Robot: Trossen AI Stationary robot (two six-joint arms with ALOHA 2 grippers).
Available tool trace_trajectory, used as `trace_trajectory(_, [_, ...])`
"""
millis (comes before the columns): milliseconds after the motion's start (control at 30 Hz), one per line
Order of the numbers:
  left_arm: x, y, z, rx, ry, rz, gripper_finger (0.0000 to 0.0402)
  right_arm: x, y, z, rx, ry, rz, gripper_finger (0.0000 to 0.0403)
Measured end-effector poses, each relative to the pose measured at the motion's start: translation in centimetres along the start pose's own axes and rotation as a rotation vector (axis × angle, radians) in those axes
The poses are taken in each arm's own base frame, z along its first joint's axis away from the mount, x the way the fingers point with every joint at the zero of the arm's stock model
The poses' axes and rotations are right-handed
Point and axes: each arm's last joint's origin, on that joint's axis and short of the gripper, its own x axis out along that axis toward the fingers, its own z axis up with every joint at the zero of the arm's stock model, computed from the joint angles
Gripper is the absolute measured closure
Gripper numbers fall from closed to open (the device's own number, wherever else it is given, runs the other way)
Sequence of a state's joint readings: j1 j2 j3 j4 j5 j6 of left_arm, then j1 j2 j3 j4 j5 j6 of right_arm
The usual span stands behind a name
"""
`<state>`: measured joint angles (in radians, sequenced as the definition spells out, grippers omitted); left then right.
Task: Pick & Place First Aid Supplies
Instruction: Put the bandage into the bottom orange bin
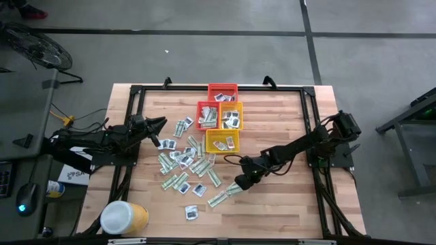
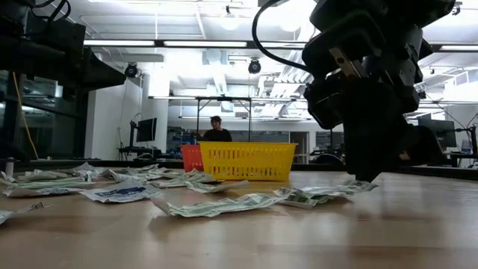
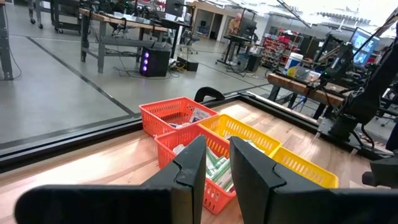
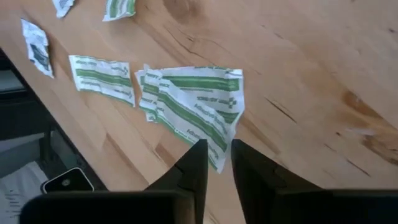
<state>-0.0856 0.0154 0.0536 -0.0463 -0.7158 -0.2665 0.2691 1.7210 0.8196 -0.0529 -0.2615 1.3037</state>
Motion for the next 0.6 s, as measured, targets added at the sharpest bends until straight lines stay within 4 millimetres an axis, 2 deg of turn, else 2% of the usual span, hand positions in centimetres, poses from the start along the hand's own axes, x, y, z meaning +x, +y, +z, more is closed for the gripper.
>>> trace_trajectory(233, [0.0, 0.0, 0.0, 0.000, -0.001, 0.000, 0.0328, 0.0, 0.0, 0.0, 0.003, -0.003, 0.003, 0.0398])
trace_trajectory(433, [0.0, 0.0, 0.0, 0.000, 0.000, 0.000, 0.0328, 0.0, 0.2, 0.1, -0.006, -0.010, 0.021, 0.0401])
trace_trajectory(600, [0.0, 0.0, 0.0, -0.001, -0.001, 0.000, 0.0328, -0.4, 1.8, 0.4, -0.053, -0.023, 0.063, 0.0402])
